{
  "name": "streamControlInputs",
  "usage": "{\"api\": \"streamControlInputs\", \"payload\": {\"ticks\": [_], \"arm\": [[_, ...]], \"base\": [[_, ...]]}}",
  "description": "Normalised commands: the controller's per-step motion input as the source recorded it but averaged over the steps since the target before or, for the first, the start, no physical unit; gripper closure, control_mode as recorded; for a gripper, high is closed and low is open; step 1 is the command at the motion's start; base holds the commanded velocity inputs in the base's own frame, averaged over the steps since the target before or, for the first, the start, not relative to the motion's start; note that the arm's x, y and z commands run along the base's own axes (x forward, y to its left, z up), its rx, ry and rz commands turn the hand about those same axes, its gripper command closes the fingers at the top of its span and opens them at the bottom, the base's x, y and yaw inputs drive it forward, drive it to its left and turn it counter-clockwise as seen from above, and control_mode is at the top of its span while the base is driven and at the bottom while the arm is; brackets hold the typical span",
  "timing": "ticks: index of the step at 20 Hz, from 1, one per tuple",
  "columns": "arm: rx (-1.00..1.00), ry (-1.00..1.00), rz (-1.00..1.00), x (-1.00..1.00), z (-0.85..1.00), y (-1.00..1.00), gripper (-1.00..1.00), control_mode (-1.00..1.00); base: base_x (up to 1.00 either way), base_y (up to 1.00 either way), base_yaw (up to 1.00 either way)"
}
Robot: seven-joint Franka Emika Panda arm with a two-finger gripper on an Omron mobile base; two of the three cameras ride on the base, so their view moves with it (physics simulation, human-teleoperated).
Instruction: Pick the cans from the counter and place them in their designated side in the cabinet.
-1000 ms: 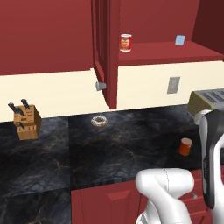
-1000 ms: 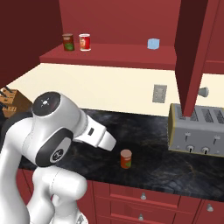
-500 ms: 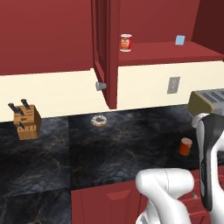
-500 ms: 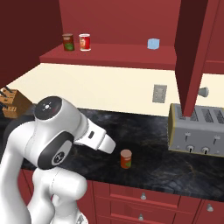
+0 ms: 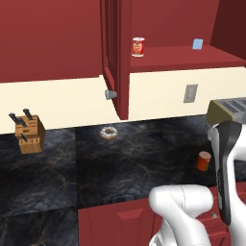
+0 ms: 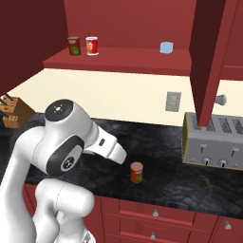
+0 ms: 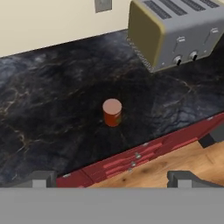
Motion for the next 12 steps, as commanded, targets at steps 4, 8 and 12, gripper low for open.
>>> {"api": "streamControlInputs", "payload": {"ticks": [4, 8, 12], "arm": [[0.00, 0.00, 0.00, 0.20, -0.18, 0.00, -1.00, -1.00], [0.00, 0.00, 0.00, 0.22, -0.21, 0.00, -1.00, -1.00], [0.00, 0.00, 0.00, 0.22, -0.25, -0.01, -1.00, -1.00]], "base": [[0.00, 0.00, 0.00], [0.00, 0.00, 0.00], [0.00, 0.00, 0.00]]}}
